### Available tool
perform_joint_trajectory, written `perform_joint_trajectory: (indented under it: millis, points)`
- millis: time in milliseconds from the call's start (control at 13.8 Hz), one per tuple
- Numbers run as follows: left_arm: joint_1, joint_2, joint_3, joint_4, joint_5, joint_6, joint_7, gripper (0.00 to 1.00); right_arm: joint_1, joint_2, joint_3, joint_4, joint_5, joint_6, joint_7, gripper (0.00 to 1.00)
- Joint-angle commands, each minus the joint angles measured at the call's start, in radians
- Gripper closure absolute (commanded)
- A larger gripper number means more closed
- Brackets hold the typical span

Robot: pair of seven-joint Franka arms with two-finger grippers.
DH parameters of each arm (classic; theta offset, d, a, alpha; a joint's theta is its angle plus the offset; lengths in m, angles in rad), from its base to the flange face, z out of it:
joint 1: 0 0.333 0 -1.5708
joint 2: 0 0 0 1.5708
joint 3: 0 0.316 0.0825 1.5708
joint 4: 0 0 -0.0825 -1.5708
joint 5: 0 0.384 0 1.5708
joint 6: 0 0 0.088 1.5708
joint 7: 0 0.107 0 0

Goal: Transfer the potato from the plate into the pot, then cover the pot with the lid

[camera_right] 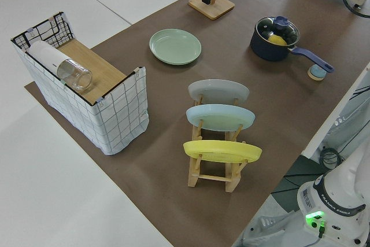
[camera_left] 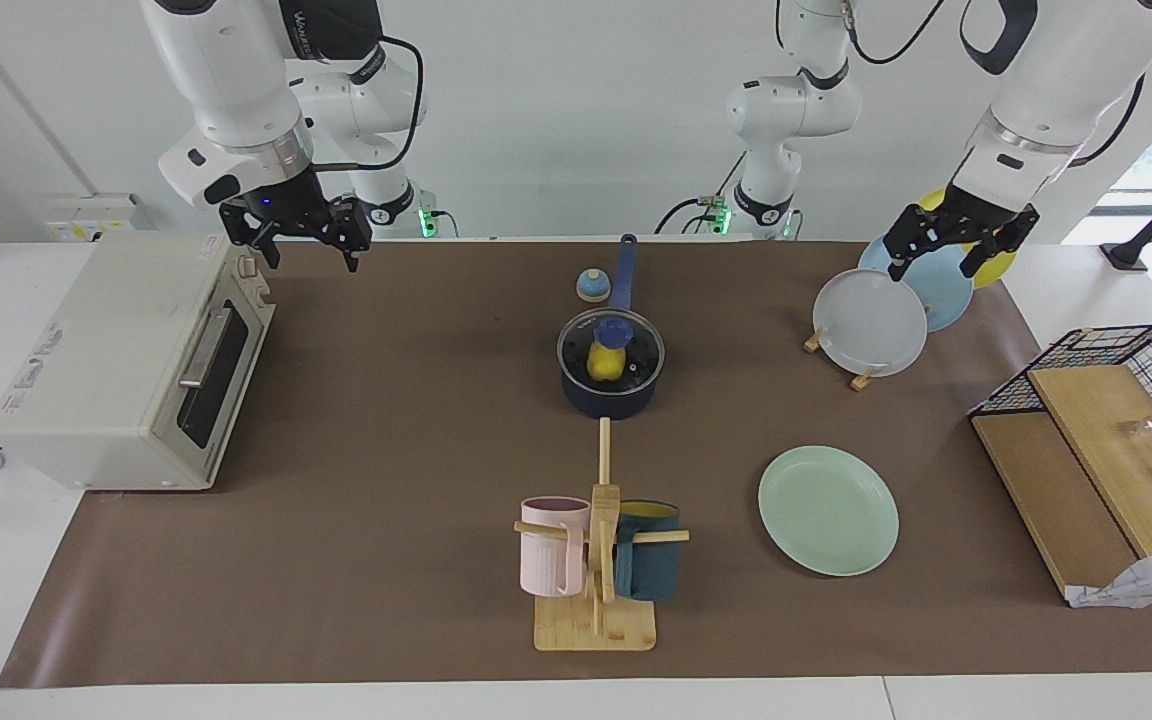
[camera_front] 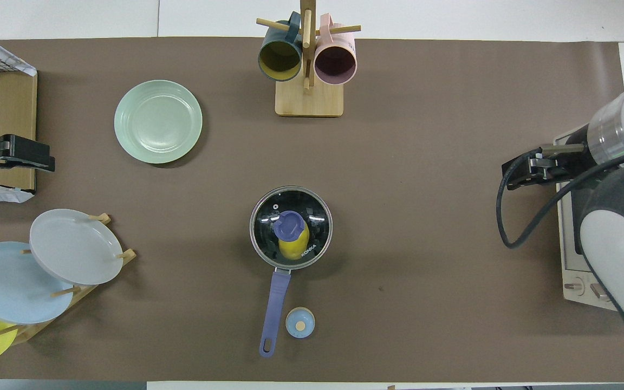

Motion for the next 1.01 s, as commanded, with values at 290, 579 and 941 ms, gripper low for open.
perform_joint_trajectory:
  millis: [290,579,941]
  points:
    - [0.012,-0.02,-0.009,-0.02,0.015,0.001,-0.003,0.0,-0.074,0.004,0.013,-0.026,-0.013,0.02,-0.064,0.0]
    - [0.012,-0.02,-0.009,-0.021,0.015,0.001,-0.003,0.0,-0.08,0.012,0.016,-0.02,-0.01,0.026,-0.061,0.0]
    - [0.012,-0.02,-0.009,-0.021,0.015,0.001,-0.003,0.0,-0.08,0.014,0.015,-0.014,-0.008,0.026,-0.064,0.0]
